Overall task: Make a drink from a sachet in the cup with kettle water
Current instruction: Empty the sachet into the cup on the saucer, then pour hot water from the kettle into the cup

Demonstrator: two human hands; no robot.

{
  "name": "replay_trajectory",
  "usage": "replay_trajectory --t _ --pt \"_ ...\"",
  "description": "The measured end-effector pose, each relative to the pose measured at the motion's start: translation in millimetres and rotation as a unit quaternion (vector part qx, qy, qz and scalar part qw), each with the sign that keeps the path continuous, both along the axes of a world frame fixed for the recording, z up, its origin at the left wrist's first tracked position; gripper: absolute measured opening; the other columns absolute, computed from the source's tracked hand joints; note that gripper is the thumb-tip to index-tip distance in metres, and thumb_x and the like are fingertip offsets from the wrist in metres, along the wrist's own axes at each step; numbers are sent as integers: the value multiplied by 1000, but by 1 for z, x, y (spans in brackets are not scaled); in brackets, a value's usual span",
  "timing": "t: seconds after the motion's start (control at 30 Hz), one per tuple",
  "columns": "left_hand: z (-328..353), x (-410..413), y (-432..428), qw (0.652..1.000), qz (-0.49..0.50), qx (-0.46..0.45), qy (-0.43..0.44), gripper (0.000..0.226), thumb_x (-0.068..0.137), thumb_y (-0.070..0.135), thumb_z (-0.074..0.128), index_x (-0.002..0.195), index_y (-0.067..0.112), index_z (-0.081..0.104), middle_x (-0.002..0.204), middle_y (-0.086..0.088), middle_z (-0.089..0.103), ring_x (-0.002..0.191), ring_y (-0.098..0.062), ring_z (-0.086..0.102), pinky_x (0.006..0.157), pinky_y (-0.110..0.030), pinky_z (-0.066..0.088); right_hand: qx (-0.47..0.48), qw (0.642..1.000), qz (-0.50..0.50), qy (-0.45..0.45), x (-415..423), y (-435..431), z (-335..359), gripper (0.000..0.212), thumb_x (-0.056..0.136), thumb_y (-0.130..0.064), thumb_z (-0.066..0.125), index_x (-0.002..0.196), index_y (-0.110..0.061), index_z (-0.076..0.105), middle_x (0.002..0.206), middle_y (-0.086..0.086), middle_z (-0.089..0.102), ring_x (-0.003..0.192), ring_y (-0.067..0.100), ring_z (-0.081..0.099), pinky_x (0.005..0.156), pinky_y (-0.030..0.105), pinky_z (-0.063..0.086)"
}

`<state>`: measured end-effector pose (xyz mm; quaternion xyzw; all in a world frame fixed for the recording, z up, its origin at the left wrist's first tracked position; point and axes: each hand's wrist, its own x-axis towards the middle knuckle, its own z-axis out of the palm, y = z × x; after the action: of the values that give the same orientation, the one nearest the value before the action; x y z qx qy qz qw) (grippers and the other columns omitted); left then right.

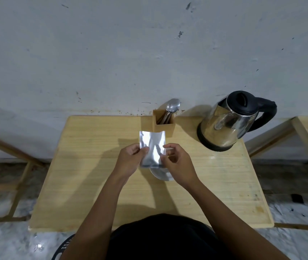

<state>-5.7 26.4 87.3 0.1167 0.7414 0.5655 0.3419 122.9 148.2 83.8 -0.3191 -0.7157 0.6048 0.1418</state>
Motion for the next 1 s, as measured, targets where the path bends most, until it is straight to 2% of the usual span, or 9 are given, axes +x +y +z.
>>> replay_trajectory --t 0.17,0.3,0.37,0.4,0.43,0.5,0.57,0.7,1.0 --pt "-24 -12 -18 995 62 -47 62 35 87 25 63 70 -4 55 62 -8 44 57 -14 37 55 -28 31 142 986 4 -84 -1 7 -6 31 87 -28 64 118 -29 59 108 -11 66 101 7 62 88 33 52" --pt "-47 -23 -34 988 85 -93 93 40 87 20 62 58 15 35 59 -4 27 56 -14 24 55 -29 20 264 952 38 -153 6 24 -19 43 84 -38 64 125 -29 55 125 -8 57 114 13 53 90 30 46" --pt "-57 -22 -37 982 90 -126 109 35 87 19 61 58 17 41 56 -3 34 55 -17 31 59 -30 25 252 948 53 -187 7 27 -26 52 81 -49 63 129 -34 49 130 -10 53 118 12 48 91 31 45" --pt "-61 -20 -37 977 93 -153 116 23 87 20 61 65 17 54 62 -7 46 59 -22 43 64 -29 31 244 947 59 -202 8 28 -29 57 79 -56 62 131 -37 46 132 -10 51 120 13 46 92 33 45" --pt "-65 -17 -36 970 86 -189 129 9 88 22 62 87 14 66 80 -11 60 75 -26 55 70 -31 38 240 945 67 -214 8 28 -31 62 77 -62 61 132 -39 43 133 -10 49 122 13 45 93 36 46" --pt "-77 -12 -34 936 56 -277 211 48 85 31 65 128 12 53 120 -13 56 108 -32 55 85 -38 46 233 941 81 -230 9 27 -34 70 73 -66 59 135 -41 39 136 -10 47 126 14 42 95 39 46" --pt "-85 -7 -33 889 -15 -337 309 62 84 41 62 139 20 41 136 -10 45 118 -32 48 92 -44 44 226 941 92 -233 10 27 -34 75 71 -63 59 138 -38 36 138 -8 46 126 15 40 95 39 46" --pt "-98 1 -31 851 -131 -361 359 49 87 43 56 132 23 50 134 -4 47 116 -28 46 92 -42 41 232 940 102 -230 11 27 -34 79 68 -60 60 139 -36 36 135 -6 48 125 16 42 91 39 47" --pt "-99 0 -28 847 -121 -346 386 40 85 40 58 120 21 60 124 -7 53 110 -31 49 89 -42 40 225 945 94 -216 13 27 -27 68 80 -51 67 140 -36 37 137 -6 45 123 15 48 93 36 46"
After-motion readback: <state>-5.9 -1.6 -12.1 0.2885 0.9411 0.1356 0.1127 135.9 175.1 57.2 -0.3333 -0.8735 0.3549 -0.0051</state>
